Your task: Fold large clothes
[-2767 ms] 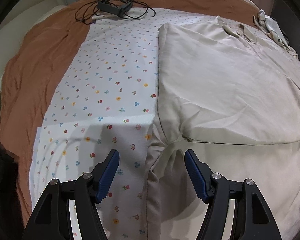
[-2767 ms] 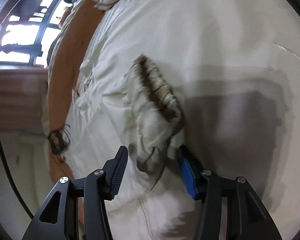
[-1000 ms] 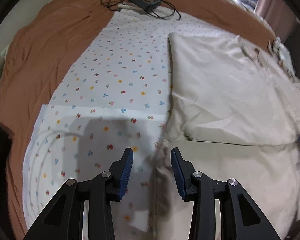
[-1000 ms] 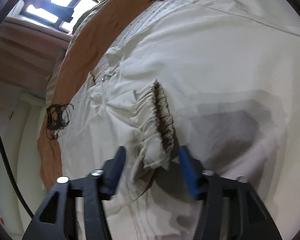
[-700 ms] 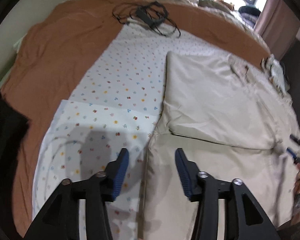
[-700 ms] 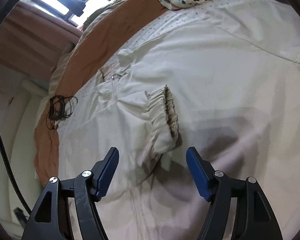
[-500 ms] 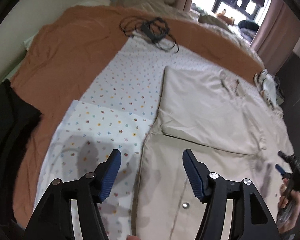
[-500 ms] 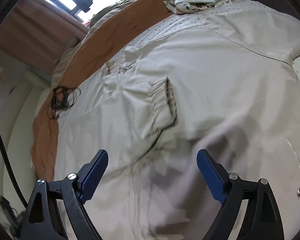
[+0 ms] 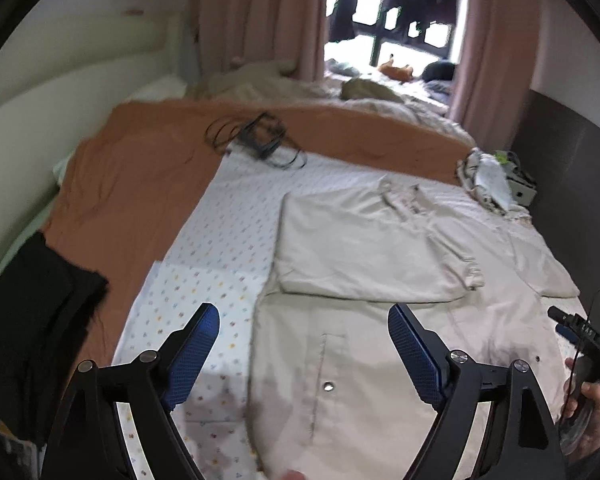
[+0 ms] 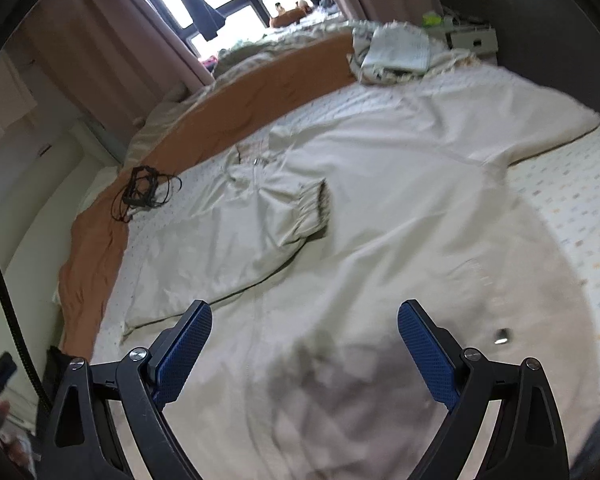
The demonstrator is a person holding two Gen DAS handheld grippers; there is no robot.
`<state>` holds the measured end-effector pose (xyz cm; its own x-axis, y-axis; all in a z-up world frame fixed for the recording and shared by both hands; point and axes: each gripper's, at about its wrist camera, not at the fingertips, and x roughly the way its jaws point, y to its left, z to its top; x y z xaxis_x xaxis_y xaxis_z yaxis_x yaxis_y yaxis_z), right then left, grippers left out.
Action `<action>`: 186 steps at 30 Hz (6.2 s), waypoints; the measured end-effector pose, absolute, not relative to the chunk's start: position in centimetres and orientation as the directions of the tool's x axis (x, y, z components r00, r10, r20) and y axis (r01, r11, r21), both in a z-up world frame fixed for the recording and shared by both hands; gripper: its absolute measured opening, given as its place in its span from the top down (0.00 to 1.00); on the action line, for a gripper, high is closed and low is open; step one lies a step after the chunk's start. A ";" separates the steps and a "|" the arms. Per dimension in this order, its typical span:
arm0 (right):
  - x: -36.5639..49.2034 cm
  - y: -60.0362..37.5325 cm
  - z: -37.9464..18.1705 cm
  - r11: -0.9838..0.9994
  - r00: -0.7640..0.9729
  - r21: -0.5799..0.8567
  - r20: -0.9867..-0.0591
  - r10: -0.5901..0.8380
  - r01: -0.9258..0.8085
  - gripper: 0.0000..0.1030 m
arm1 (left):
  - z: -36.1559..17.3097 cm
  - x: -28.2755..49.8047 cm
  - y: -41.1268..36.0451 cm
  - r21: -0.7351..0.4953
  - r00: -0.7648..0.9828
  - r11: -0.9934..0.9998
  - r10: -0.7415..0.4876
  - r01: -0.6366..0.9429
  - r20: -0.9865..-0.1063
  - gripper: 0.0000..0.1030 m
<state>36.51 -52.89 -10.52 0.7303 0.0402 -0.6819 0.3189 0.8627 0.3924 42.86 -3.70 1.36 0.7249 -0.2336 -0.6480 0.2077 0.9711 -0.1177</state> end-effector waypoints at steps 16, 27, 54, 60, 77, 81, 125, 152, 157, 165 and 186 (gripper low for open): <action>27.0 -60.1 -2.6 0.891 0.759 0.194 -0.615 -0.215 0.410 0.00 | 4.4 36.4 -15.9 -0.160 0.793 0.896 -0.442 0.415 -0.420 0.16; 25.2 -66.1 -2.5 0.874 0.729 0.163 -0.631 -0.265 0.458 0.00 | 4.0 37.2 -24.7 -0.210 0.739 0.833 -0.552 0.512 -0.387 0.04; 30.7 -84.6 -9.6 0.751 0.623 0.215 -0.717 -0.312 0.624 0.08 | -8.1 49.3 -34.7 -0.304 0.553 0.821 -0.555 0.483 -0.622 0.19; 34.2 -86.8 -11.7 0.768 0.620 0.217 -0.733 -0.280 0.603 0.08 | -12.7 53.2 -36.1 -0.386 0.444 0.818 -0.561 0.426 -0.699 0.39; 40.2 -92.2 -16.3 0.757 0.551 0.252 -0.818 -0.166 0.603 0.08 | -19.0 58.4 -38.2 -0.341 0.353 0.873 -0.459 0.347 -0.815 0.59; 40.6 -94.0 -18.2 0.722 0.545 0.262 -0.817 -0.187 0.641 0.20 | -19.2 59.2 -39.0 -0.305 0.358 0.880 -0.435 0.365 -0.826 0.65; 46.7 -85.5 -4.7 0.856 0.734 0.220 -0.636 -0.238 0.468 0.95 | -12.7 56.7 -34.1 -0.352 0.485 0.853 -0.512 0.386 -0.709 0.36; 57.8 -60.0 -10.0 0.961 0.712 0.264 -0.690 0.129 0.082 0.95 | -8.9 58.0 -25.7 -0.519 0.553 0.816 -0.563 0.254 -0.614 0.36; 58.8 -56.4 -17.1 0.941 0.561 0.323 -0.799 0.215 0.098 0.85 | -9.8 58.8 -23.7 -0.544 0.558 0.818 -0.544 0.187 -0.627 0.36; 55.8 -56.0 -17.0 0.944 0.474 0.329 -0.835 0.280 0.021 0.37 | -10.8 58.9 -23.8 -0.540 0.541 0.825 -0.535 0.166 -0.649 0.36; 48.7 -68.8 -20.2 0.844 0.402 0.260 -0.914 0.058 0.469 0.32 | -11.5 54.8 -22.0 -0.515 0.558 0.837 -0.521 0.186 -0.645 0.36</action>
